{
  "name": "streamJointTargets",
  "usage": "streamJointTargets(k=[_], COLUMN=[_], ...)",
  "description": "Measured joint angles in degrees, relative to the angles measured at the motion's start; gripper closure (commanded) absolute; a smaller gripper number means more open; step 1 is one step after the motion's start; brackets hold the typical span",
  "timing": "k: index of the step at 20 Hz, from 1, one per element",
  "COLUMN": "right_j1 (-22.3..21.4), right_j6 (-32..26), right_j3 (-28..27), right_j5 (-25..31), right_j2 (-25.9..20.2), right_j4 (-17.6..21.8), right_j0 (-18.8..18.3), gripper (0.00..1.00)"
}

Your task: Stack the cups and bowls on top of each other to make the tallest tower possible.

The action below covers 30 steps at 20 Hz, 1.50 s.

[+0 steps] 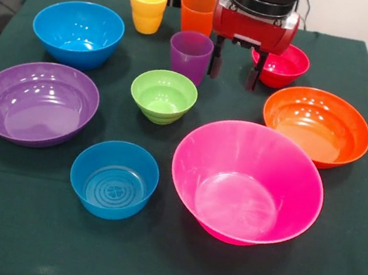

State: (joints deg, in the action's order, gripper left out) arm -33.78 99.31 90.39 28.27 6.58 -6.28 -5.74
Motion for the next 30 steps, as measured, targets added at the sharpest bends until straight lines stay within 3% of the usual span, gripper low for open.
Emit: streamJointTargets(k=[15, 30], right_j1=[0.0, 0.0], right_j6=[0.0, 2.1], right_j3=[0.0, 0.0], right_j5=[0.0, 0.0], right_j2=[0.1, 3.2], right_j4=[-0.1, -0.3], right_j0=[0.0, 1.6], gripper=[0.0, 0.0])
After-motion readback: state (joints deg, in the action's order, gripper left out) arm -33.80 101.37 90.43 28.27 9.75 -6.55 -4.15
